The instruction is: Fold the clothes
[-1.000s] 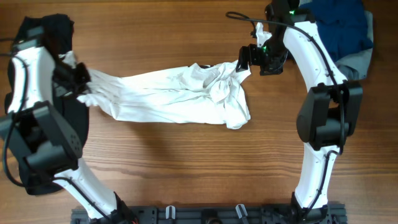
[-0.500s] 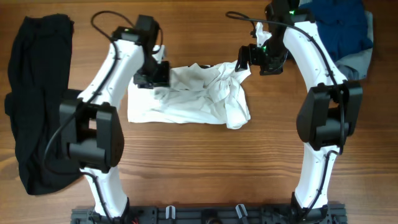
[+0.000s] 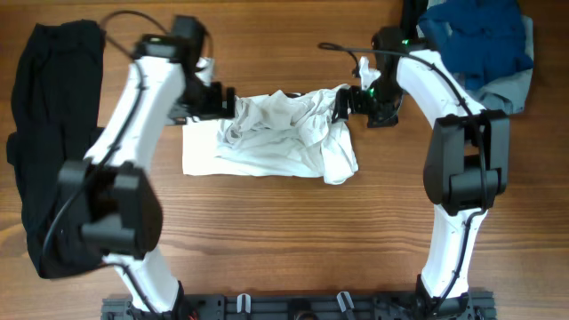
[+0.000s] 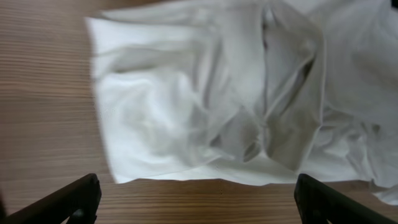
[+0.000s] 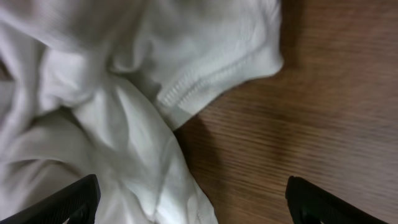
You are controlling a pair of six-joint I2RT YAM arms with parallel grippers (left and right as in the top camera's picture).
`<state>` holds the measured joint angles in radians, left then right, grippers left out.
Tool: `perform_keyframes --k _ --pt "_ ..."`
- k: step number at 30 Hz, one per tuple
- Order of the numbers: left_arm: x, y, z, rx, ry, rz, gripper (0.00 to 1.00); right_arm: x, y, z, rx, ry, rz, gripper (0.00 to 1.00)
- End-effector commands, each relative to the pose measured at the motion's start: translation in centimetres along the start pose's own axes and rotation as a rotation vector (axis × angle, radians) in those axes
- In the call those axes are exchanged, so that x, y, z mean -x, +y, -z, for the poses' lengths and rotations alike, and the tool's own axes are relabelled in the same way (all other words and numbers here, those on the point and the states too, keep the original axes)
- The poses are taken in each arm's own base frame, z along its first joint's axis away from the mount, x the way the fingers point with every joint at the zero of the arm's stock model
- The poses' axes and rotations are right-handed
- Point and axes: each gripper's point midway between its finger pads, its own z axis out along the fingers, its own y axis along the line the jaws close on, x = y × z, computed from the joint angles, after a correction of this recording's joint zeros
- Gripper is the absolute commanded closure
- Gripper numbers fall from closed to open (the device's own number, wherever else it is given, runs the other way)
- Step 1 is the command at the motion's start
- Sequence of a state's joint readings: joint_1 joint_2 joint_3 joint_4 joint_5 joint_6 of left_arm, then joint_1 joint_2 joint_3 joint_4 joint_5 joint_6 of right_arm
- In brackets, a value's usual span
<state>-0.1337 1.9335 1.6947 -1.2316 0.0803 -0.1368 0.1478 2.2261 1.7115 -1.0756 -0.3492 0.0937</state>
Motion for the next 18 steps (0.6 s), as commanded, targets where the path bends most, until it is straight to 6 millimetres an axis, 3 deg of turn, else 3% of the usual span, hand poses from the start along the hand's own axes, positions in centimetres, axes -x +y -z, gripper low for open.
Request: perform_keyframes --k 1,3,6,12,14,15,16,17,18 --pt "1.1 4.7 5.4 0.060 -0.142 0.098 0.00 -0.1 3.0 -0.9 0.188 -0.011 -0.083 0.03" --pt "0.8 6.6 6.7 0.065 -0.163 0.149 0.00 0.0 4.8 -1.7 0.330 -0.014 -0.128 0.03" --pt "0.1 8.6 8.3 0.072 -0.184 0.203 0.00 -1.0 5.8 -3.2 0.453 0.001 -0.139 0.04" --pt "-0.1 8.9 8.9 0.073 -0.194 0.209 0.00 -3.3 6.0 -4.9 0.526 0.045 -0.144 0.08" --pt "-0.1 8.9 8.9 0.073 -0.194 0.209 0.00 -3.4 5.9 -5.0 0.523 0.044 -0.135 0.23" --pt "-0.1 8.9 8.9 0.073 -0.194 0.209 0.00 -3.1 5.6 -5.2 0.502 0.029 -0.124 0.55" --pt "-0.1 8.9 8.9 0.073 -0.194 0.209 0.00 -2.9 5.2 -5.3 0.482 0.017 -0.128 0.78" --pt "-0.1 8.9 8.9 0.074 -0.194 0.210 0.00 -2.5 4.4 -5.5 0.449 0.006 -0.152 0.95" --pt "-0.1 8.9 8.9 0.074 -0.195 0.210 0.00 -2.1 3.6 -5.5 0.423 -0.010 -0.173 0.96"
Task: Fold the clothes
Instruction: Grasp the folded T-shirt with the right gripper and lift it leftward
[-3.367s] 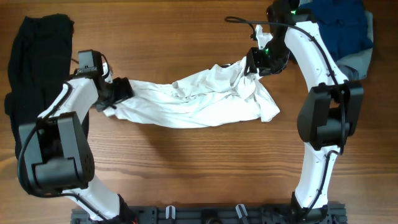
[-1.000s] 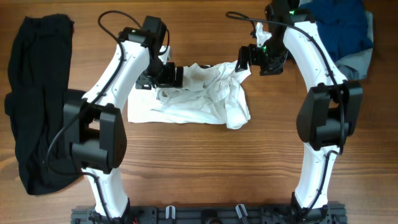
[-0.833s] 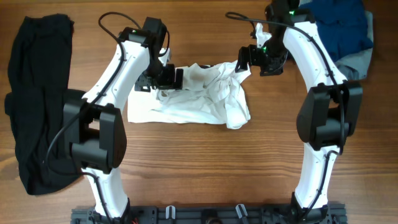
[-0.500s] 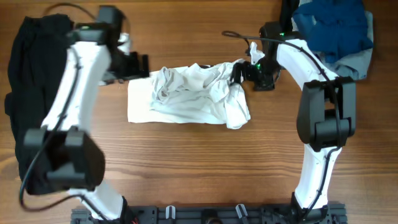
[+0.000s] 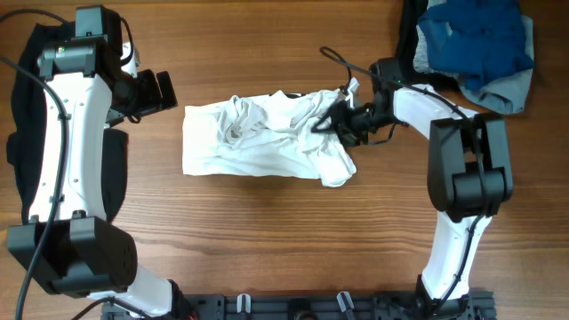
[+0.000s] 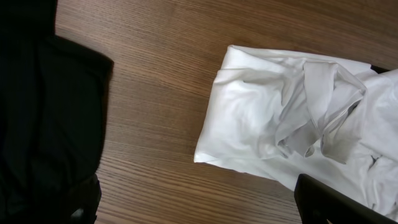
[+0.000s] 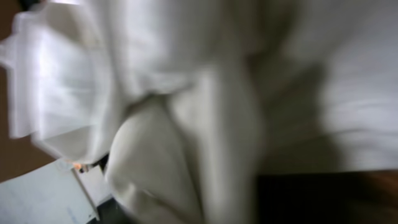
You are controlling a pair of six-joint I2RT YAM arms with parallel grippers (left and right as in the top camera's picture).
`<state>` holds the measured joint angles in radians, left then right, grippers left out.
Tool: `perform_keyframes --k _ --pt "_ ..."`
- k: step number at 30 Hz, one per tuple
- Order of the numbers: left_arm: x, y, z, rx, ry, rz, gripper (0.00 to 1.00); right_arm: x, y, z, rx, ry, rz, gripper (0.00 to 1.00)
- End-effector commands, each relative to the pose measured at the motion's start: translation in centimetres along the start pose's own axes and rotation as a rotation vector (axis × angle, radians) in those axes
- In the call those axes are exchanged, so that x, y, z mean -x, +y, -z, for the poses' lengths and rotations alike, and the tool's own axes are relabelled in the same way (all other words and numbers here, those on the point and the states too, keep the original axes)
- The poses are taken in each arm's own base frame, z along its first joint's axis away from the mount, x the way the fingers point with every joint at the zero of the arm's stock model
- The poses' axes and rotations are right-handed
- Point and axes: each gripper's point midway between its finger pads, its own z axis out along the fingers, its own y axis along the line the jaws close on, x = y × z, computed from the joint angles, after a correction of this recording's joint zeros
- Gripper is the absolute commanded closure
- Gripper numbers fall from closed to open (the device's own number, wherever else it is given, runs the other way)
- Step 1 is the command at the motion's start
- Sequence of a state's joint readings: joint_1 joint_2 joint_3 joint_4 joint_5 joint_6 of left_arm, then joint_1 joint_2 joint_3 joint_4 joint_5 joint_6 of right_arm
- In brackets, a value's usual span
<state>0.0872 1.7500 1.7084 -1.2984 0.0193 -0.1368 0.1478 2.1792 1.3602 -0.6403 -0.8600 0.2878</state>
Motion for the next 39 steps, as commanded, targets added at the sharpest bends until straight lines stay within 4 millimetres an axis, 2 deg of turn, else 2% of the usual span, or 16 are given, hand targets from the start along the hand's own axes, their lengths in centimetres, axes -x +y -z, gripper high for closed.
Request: perform_keyframes --k 1,4,6,9,11,14,16,17,23,28,29,30,33,35,37,39 --pt "0.5 0.1 1.1 0.003 -0.038 -0.001 0.00 0.8 -3.5 0.0 -0.110 -0.037 -0.059 0.96" --pt "0.6 0.1 1.1 0.002 -0.044 -0.001 0.00 2.7 -4.4 3.3 -0.113 -0.123 -0.057 0.96" --pt "0.6 0.1 1.1 0.002 -0.044 -0.001 0.00 3.8 -4.3 6.8 -0.112 -0.196 -0.040 0.96" --pt "0.8 0.1 1.1 0.004 -0.050 -0.001 0.00 4.1 -3.4 12.3 -0.188 -0.268 0.000 0.96" --pt "0.9 0.1 1.1 0.003 -0.055 -0.001 0.00 3.8 -1.8 14.0 -0.229 -0.276 0.039 0.96" --pt "1.2 0.0 1.1 0.000 -0.067 0.000 0.00 3.3 0.9 14.8 -0.302 -0.272 0.107 0.96" --pt "1.2 0.0 1.1 0.000 -0.069 -0.001 0.00 3.0 3.1 14.1 -0.340 -0.257 0.164 0.96" --pt "1.2 0.0 1.1 0.000 -0.069 0.000 0.00 2.8 4.8 13.0 -0.365 -0.242 0.211 0.96" --pt "1.2 0.0 0.9 0.001 -0.064 0.000 0.00 0.3 12.1 3.1 -0.467 -0.233 0.383 0.96" --pt "1.2 0.0 0.9 0.000 -0.064 0.000 0.00 -1.0 15.6 -3.1 -0.445 -0.249 0.500 0.94" --pt "1.2 0.0 0.9 0.000 -0.064 0.000 0.00 -0.9 15.9 -3.8 -0.433 -0.256 0.516 0.89" --pt "1.2 0.0 0.8 0.000 -0.061 0.007 0.00 -0.5 16.3 -4.4 -0.416 -0.268 0.531 0.71" --pt "1.2 0.0 0.6 -0.002 -0.055 0.007 0.00 -0.4 18.1 -5.4 -0.320 -0.262 0.590 0.29" --pt "1.2 0.0 0.5 -0.001 -0.052 0.007 0.00 -1.5 20.1 -5.4 -0.232 -0.207 0.661 0.09" --pt "1.2 0.0 0.4 0.000 -0.051 0.007 0.00 -1.9 22.0 -3.8 -0.217 -0.215 0.689 0.06" --pt "1.2 0.0 0.4 0.000 -0.051 0.007 0.00 -2.0 23.5 -1.3 -0.221 -0.251 0.699 0.04"
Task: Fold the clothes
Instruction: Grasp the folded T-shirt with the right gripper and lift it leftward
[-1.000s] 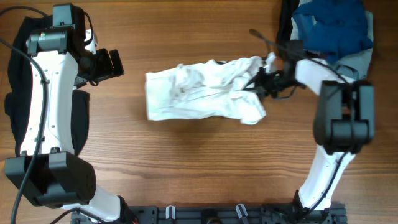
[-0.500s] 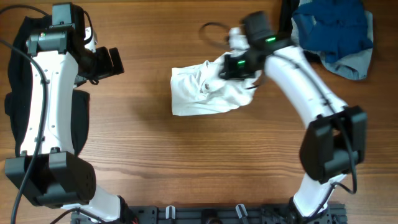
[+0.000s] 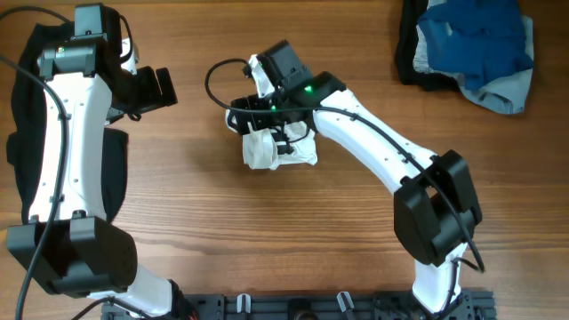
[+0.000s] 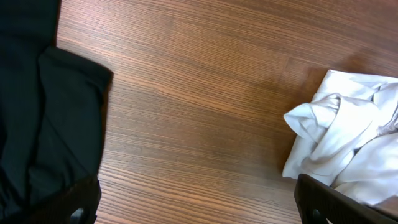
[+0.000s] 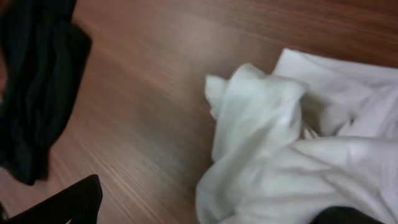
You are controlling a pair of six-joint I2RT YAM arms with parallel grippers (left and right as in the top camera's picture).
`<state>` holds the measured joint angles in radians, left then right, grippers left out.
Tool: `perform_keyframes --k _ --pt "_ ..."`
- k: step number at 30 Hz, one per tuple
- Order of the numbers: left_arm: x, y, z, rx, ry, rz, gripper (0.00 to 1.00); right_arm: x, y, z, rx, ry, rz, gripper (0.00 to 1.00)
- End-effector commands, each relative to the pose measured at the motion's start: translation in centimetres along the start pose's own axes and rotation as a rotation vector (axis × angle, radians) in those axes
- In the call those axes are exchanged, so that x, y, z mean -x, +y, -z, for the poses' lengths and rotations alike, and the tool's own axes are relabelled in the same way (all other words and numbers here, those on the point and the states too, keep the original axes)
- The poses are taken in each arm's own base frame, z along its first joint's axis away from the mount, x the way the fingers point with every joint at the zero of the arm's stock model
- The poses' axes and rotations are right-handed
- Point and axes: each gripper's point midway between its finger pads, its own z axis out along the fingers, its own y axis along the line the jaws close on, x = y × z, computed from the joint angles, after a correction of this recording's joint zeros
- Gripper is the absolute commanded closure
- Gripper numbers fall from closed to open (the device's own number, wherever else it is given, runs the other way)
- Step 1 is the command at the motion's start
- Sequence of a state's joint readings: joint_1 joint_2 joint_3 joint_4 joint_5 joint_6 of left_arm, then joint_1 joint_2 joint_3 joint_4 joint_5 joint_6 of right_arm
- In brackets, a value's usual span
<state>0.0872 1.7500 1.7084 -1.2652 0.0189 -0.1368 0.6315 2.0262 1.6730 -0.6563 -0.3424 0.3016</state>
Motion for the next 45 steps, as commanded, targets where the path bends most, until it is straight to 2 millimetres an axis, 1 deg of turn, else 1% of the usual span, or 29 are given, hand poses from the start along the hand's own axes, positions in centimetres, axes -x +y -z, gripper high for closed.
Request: perform_keyframes --k 1,2,3,4,5,6,8,9,10,13,15,18,19,20,21,22,24,26,28,30,33,34,35,36,39,40,42,44,45 --pt "0.5 0.1 0.4 0.006 -0.021 0.007 0.00 3.4 2.3 6.0 0.044 -0.104 0.060 0.03" --pt "0.5 0.1 0.4 0.005 -0.022 0.007 0.00 3.8 1.8 8.1 0.014 -0.124 0.040 0.03" --pt "0.6 0.1 0.4 0.005 -0.026 0.007 0.00 3.6 -0.2 10.3 -0.062 -0.131 -0.028 0.03" --pt "0.6 0.1 0.4 0.005 -0.026 0.007 0.00 3.1 -1.9 11.3 -0.122 -0.124 -0.078 0.02" --pt "0.6 0.1 0.4 0.005 -0.026 0.007 0.00 2.0 -4.4 12.2 -0.204 -0.088 -0.129 0.02" --pt "0.6 0.1 0.4 0.005 -0.026 0.007 0.00 1.0 -6.0 12.5 -0.246 -0.049 -0.165 0.02" --pt "0.6 0.1 0.4 0.004 -0.028 0.007 0.00 -1.1 -8.4 12.0 -0.279 0.022 -0.217 0.03" --pt "0.7 0.1 0.4 0.003 -0.030 0.007 0.00 -1.9 -9.1 11.3 -0.287 0.045 -0.230 0.04" --pt "0.7 0.0 0.4 0.003 -0.032 0.008 0.00 -2.9 -9.7 10.2 -0.286 0.068 -0.237 0.04" --pt "0.7 0.0 0.4 0.003 -0.032 0.007 0.00 -4.7 -10.3 7.3 -0.241 0.087 -0.243 0.09" --pt "0.7 0.0 0.4 0.003 -0.033 0.008 0.00 -5.3 -10.9 5.9 -0.232 0.070 -0.239 0.20" --pt "0.7 0.0 0.4 0.003 -0.032 0.008 0.00 -5.5 -10.6 4.4 -0.169 0.046 -0.226 0.40" --pt "0.7 0.0 0.4 0.002 -0.032 0.007 0.00 -4.9 -10.5 4.3 -0.164 0.022 -0.216 0.54" --pt "0.8 0.0 0.4 0.002 -0.033 0.008 0.00 -4.3 -10.5 4.3 -0.158 0.001 -0.209 0.66" --pt "0.8 0.0 0.4 0.002 -0.033 0.008 0.00 -3.7 -10.2 4.2 -0.145 -0.021 -0.198 0.73" --pt "0.7 0.0 0.4 0.002 -0.032 0.007 0.00 -3.1 -9.7 4.1 -0.130 -0.043 -0.182 0.84" --pt "0.7 0.0 0.4 0.002 -0.032 0.008 0.00 -2.8 -8.9 3.8 -0.118 -0.055 -0.160 0.85" --pt "0.7 0.0 0.4 0.002 -0.032 0.008 0.00 -3.4 -8.0 3.2 -0.123 -0.034 -0.140 0.82" --pt "0.7 0.0 0.4 0.002 -0.032 0.007 0.00 -4.1 -8.1 2.5 -0.151 -0.007 -0.135 0.67" --pt "0.7 0.0 0.4 0.002 -0.032 0.007 0.00 -5.1 -8.7 1.7 -0.177 0.029 -0.141 0.57" --pt "0.7 0.0 0.4 0.003 -0.032 0.008 0.00 -6.0 -9.9 1.0 -0.226 0.062 -0.154 0.58" --pt "0.7 0.0 0.4 0.003 -0.031 0.008 0.00 -6.0 -10.4 1.0 -0.252 0.060 -0.153 0.64" --pt "0.7 0.0 0.4 0.003 -0.032 0.008 0.00 -5.8 -10.7 1.1 -0.273 0.050 -0.150 0.75" --pt "0.7 0.0 0.4 0.003 -0.032 0.008 0.00 -5.4 -10.6 1.2 -0.273 0.036 -0.134 0.94" --pt "0.7 0.0 0.4 0.003 -0.033 0.007 0.00 -3.1 -9.6 2.1 -0.253 -0.011 -0.088 0.96" --pt "0.8 0.0 0.4 0.003 -0.033 0.007 0.00 -1.7 -8.9 2.7 -0.237 -0.037 -0.070 0.96" --pt "1.0 0.0 0.4 0.003 -0.043 0.007 0.00 2.1 -6.2 4.7 -0.161 -0.120 -0.033 0.96" --pt "1.5 0.2 0.5 0.003 -0.061 0.013 0.00 4.4 -4.0 5.8 -0.092 -0.179 0.004 0.96" --pt "1.9 0.5 0.5 0.003 -0.075 0.022 0.00 5.4 -2.4 5.9 -0.046 -0.218 0.032 0.96"
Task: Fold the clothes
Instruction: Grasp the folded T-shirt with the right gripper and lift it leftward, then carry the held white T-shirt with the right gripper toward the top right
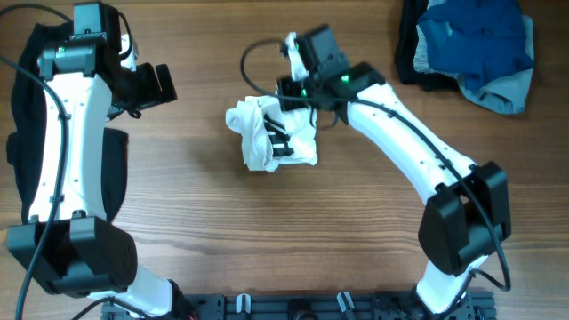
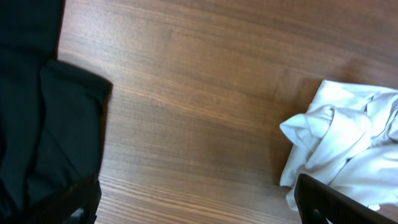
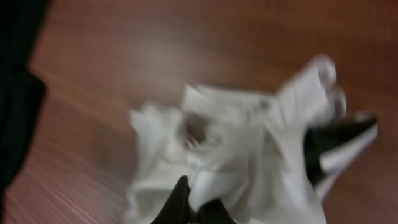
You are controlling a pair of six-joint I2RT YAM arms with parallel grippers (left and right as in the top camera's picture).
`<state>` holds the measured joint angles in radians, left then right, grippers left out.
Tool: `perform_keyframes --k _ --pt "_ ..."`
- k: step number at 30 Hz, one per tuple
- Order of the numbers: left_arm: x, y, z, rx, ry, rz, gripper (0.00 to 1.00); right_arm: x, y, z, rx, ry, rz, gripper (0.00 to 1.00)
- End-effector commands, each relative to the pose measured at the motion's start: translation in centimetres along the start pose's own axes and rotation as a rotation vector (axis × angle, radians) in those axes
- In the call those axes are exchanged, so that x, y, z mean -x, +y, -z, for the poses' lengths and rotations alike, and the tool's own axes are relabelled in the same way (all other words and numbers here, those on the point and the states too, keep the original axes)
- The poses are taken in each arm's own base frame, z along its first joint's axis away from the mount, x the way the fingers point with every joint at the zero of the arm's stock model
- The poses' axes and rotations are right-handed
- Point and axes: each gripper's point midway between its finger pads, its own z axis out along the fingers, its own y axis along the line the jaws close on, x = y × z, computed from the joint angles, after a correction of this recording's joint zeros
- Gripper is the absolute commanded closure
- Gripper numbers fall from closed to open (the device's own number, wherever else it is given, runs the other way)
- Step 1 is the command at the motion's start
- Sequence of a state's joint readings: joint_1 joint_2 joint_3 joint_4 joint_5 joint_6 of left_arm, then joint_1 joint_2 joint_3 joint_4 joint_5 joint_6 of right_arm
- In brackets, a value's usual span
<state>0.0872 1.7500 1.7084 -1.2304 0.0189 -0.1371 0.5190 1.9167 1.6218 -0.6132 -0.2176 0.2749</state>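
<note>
A white garment point(image 1: 267, 135) lies bunched in a small heap near the middle of the table. It also shows in the left wrist view as the white garment point(image 2: 339, 140) at the right edge. My right gripper point(image 3: 198, 205) is shut on a fold of the white garment point(image 3: 249, 143), at the heap's upper side point(image 1: 291, 108); that view is blurred. My left gripper point(image 2: 199, 202) is open over bare wood at the upper left point(image 1: 163, 84), well away from the heap.
A long black garment point(image 1: 27, 133) lies along the table's left side, beside the left arm, and shows as the black garment point(image 2: 37, 112). A pile of blue and grey clothes point(image 1: 476, 40) sits at the far right corner.
My right gripper was open over the bunched white garment; now it is shut on a fold of it and sits slightly further right. The heap's upper left has spread a little. The left arm has not moved.
Both grippers stood open at the two ends of the spread white garment. Then the left was back at the upper left and the right at the garment's right edge. Later the garment lay bunched mid-table under the open right gripper, which now grips it.
</note>
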Motion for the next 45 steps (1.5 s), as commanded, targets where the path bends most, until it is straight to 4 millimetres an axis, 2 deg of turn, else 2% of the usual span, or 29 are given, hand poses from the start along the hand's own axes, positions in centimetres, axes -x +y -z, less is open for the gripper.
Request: perform_keyframes --k 1,4,6,7,8,9,10,11,12,14,15,17,19,21,23,27,28,30,32,33,35,36,39,42,43,44,45 --pt "1.6 1.2 0.5 0.011 -0.059 0.036 0.00 2.4 4.3 0.3 0.131 -0.079 0.059 0.96" --pt "2.5 2.2 0.6 0.012 -0.089 0.064 0.00 2.1 7.6 -1.9 0.194 -0.101 0.100 0.96" --pt "2.8 3.1 0.6 0.017 -0.099 0.088 0.00 0.4 9.8 -5.0 0.239 -0.070 0.105 0.96" --pt "2.8 3.5 0.6 0.021 -0.100 0.098 0.00 -0.2 10.3 -6.3 0.247 -0.058 0.101 0.91" --pt "2.9 3.7 0.7 0.023 -0.100 0.103 0.00 -0.5 10.5 -7.2 0.253 -0.058 0.100 0.73" --pt "2.9 4.0 0.7 0.025 -0.100 0.110 0.00 -0.4 10.5 -7.9 0.257 -0.066 0.101 0.48" --pt "2.9 4.2 0.7 0.027 -0.101 0.115 0.00 -0.2 10.5 -8.0 0.259 -0.077 0.103 0.28" --pt "2.9 4.3 0.7 0.027 -0.101 0.116 0.00 0.1 10.3 -8.0 0.260 -0.088 0.104 0.22" --pt "2.9 4.5 0.7 0.029 -0.102 0.121 0.00 0.9 10.1 -7.4 0.260 -0.105 0.103 0.10" --pt "3.0 4.7 0.7 0.031 -0.103 0.126 0.00 1.8 9.7 -6.0 0.264 -0.111 0.107 0.00" --pt "3.0 4.7 0.7 0.031 -0.103 0.126 0.00 2.2 9.4 -5.0 0.262 -0.104 0.107 0.01" --pt "3.0 4.7 0.7 0.031 -0.104 0.127 0.00 2.7 7.6 -1.5 0.223 -0.077 0.100 0.01" --pt "3.1 4.7 0.7 0.030 -0.109 0.126 0.00 2.0 6.7 0.1 0.185 -0.041 0.098 0.00" --pt "3.3 4.7 0.7 0.028 -0.116 0.126 0.00 0.5 5.4 -0.2 0.116 0.014 0.093 0.01" --pt "3.3 4.7 0.7 0.028 -0.116 0.132 0.00 -1.4 4.1 -1.5 0.070 0.066 0.080 0.00" --pt "3.3 4.7 0.7 0.027 -0.116 0.145 0.00 -4.3 2.9 -4.7 0.044 0.154 0.068 0.03" --pt "3.3 4.7 0.7 0.027 -0.115 0.145 0.00 -6.0 2.1 -6.8 0.024 0.208 0.059 0.14" --pt "3.3 4.7 0.7 0.027 -0.115 0.145 0.00 -6.7 1.6 -7.7 0.013 0.229 0.057 0.23" --pt "3.3 4.7 0.7 0.027 -0.115 0.145 0.00 -6.3 1.8 -8.0 0.027 0.211 0.064 0.29" --pt "3.3 4.7 0.7 0.027 -0.116 0.145 0.00 -5.6 2.7 -8.1 0.068 0.183 0.075 0.39" --pt "3.3 4.7 0.7 0.027 -0.116 0.145 0.00 -4.9 4.5 -8.2 0.135 0.148 0.077 0.89" --pt "3.3 4.7 0.7 0.027 -0.116 0.145 0.00 -4.8 5.4 -8.3 0.159 0.142 0.070 0.96" --pt "3.3 4.7 0.7 0.027 -0.118 0.145 0.00 -4.2 9.8 -7.8 0.301 0.113 0.073 0.96" --pt "3.5 4.7 0.8 0.026 -0.124 0.145 0.00 -2.1 14.0 -6.9 0.425 0.037 0.046 0.96" --pt "3.6 4.7 0.8 0.026 -0.127 0.145 0.00 -1.7 14.6 -6.7 0.442 0.020 0.039 0.95" --pt "3.6 4.7 0.8 0.025 -0.127 0.145 0.00 -1.3 14.8 -6.7 0.450 0.005 0.038 0.68" --pt "3.6 4.7 0.8 0.025 -0.127 0.145 0.00 -1.5 14.2 -6.8 0.427 0.015 0.029 0.23"
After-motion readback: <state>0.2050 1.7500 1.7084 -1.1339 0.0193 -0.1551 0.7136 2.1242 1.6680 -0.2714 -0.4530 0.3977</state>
